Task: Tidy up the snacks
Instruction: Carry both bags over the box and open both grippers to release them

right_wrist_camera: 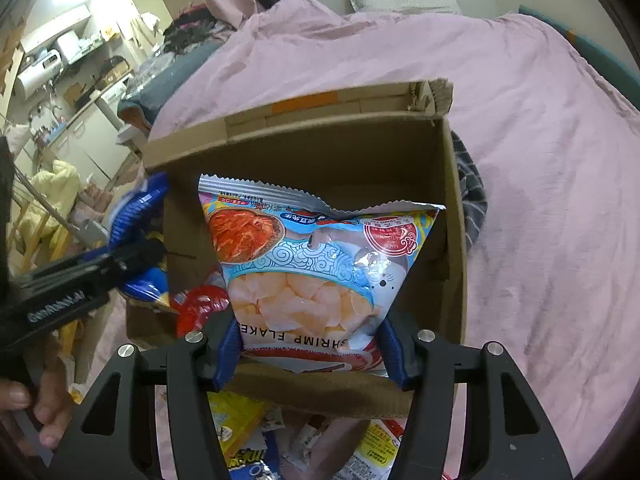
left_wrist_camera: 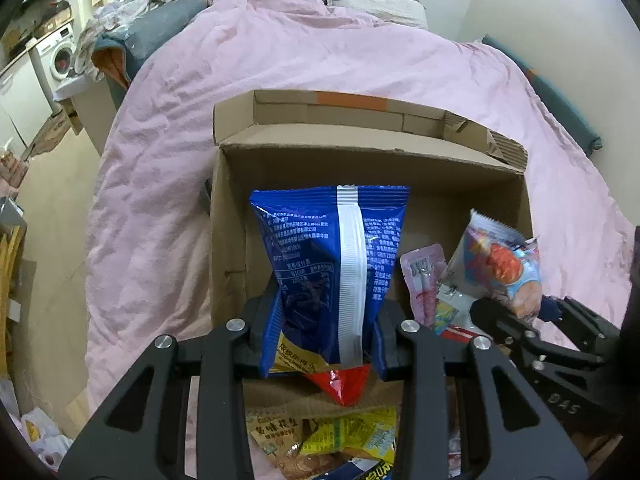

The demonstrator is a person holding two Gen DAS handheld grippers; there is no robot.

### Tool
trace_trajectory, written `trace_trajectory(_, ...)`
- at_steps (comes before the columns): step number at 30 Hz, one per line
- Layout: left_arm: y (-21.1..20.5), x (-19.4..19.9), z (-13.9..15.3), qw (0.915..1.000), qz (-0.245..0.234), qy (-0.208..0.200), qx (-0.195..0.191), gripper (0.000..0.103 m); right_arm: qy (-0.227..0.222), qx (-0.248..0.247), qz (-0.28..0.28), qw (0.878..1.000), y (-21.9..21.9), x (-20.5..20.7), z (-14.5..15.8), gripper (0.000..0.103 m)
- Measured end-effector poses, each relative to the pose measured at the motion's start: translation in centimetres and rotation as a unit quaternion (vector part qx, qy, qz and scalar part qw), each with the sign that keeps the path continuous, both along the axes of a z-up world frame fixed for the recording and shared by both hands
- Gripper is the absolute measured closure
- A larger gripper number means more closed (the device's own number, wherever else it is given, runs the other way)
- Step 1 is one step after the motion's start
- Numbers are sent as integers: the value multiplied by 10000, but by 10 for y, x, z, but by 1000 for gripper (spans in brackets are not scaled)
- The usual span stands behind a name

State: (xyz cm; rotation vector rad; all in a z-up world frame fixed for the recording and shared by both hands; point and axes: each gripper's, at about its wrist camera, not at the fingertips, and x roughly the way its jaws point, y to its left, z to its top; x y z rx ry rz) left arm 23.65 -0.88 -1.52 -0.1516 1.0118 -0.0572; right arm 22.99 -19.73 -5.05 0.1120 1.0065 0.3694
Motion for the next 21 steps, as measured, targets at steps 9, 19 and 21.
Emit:
trace_trajectory(9, -1, 0, 2, 10000, -12, -56, 45, 69, 185, -47, 15, 9998, 2, 2, -10, 43)
trace_trajectory(19, -3, -4, -2, 9999, -88, -29, 85, 69, 234, -11, 12, 9997, 3, 5, -10, 41)
trace_trajectory(21, -4, -5, -2, 9999, -115, -29, 95, 69, 231, -7, 8, 9997, 3, 5, -11, 41)
